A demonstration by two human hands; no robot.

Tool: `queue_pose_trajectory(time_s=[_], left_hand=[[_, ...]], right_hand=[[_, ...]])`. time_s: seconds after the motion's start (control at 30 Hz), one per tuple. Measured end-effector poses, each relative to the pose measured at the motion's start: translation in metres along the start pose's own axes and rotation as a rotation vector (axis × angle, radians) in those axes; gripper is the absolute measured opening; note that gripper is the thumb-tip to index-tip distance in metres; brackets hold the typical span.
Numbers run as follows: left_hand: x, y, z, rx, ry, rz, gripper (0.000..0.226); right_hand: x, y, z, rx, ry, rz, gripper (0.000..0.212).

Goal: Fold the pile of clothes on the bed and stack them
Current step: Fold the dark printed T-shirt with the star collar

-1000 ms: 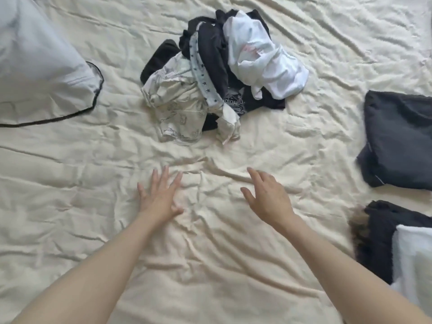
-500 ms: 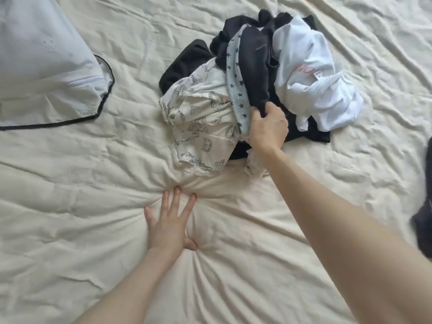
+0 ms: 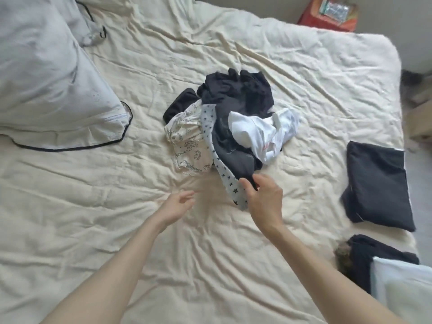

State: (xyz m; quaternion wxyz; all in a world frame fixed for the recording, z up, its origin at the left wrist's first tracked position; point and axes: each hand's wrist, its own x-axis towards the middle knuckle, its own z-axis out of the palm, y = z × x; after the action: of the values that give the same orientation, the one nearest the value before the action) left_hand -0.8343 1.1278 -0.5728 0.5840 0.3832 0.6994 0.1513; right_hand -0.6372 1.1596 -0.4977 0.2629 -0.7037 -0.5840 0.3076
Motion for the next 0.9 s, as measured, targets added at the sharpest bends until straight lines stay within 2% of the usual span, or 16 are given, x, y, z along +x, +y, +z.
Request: queue_pose_trajectory(time_s=[0.07, 0.2, 0.27, 0.37, 0.43, 0.6, 0.67, 0.73, 0.8, 0.9], left_hand=[[-0.034, 0.016, 0.004, 0.069, 0.079, 0.184, 0.057], [-0.091, 0.071, -0.002, 0.2, 0.099, 0.564, 0.077], [-0.121, 0.097, -0.008, 0.224, 0.114, 0.655, 0.077], [-0.163, 0.118, -0.017, 0.247, 0.177, 0.728, 0.065], [-0.189, 0.119, -0.018, 0.243, 0.222, 0.748, 0.057], [-0.247, 0.093, -0.005, 0.132, 0.307, 0.71, 0.056], [-0.266, 0.083, 0.001, 0.049, 0.365, 0.653, 0.039], [-0.285, 0.076, -0.001, 0.062, 0.498, 0.598, 0.021], [-0.306, 0.064, -0.011, 0.091, 0.624, 0.564, 0.026], [-0.346, 0.039, -0.041, 0.081, 0.634, 0.501, 0.021]], right_hand=[[-0.012, -0.018, -0.024, -0.026, 0.006, -0.079, 0.039], [-0.027, -0.073, -0.068, -0.07, -0.017, -0.225, 0.022], [-0.035, -0.103, -0.093, -0.088, -0.014, -0.297, 0.017], [-0.05, -0.144, -0.129, -0.034, -0.002, -0.356, 0.019], [-0.063, -0.171, -0.148, 0.034, -0.019, -0.349, 0.02], [-0.104, -0.225, -0.172, 0.228, -0.047, -0.321, 0.015], [-0.121, -0.238, -0.173, 0.233, -0.067, -0.348, 0.014], [-0.138, -0.247, -0.172, 0.208, -0.101, -0.38, 0.019], [-0.154, -0.252, -0.17, 0.183, -0.141, -0.401, 0.023], [-0.171, -0.258, -0.169, 0.147, -0.199, -0.426, 0.022]])
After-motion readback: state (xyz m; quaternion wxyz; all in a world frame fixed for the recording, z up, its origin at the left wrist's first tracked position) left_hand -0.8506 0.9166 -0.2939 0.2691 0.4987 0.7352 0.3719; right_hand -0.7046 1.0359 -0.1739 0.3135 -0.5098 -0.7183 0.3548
